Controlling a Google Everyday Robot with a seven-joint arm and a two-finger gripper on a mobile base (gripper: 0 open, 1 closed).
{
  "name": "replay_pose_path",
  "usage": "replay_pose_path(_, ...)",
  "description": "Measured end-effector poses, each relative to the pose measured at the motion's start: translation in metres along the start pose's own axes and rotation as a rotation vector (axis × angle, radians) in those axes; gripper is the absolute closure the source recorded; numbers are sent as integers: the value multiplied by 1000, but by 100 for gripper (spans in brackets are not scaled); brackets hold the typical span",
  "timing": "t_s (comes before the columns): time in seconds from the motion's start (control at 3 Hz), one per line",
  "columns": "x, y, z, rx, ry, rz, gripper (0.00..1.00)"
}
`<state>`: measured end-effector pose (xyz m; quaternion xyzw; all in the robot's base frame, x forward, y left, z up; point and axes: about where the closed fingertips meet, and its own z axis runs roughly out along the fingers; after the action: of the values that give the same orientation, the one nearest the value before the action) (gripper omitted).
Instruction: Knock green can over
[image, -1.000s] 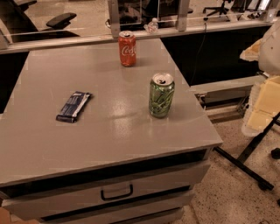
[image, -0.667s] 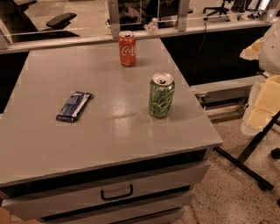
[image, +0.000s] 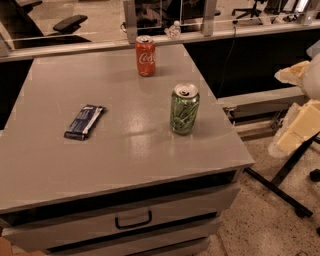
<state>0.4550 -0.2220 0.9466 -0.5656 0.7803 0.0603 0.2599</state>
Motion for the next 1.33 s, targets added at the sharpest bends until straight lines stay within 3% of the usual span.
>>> replay_pose_path(0.33,3,-7,50,-33,-216,24,0)
replay_pose_path(0.67,-17,-17,98,-76,-464,9,0)
replay_pose_path(1.0,-29,-18,124,-86,-622,40,0)
replay_pose_path(1.33,-33,-18,125,-86,-634,42,0)
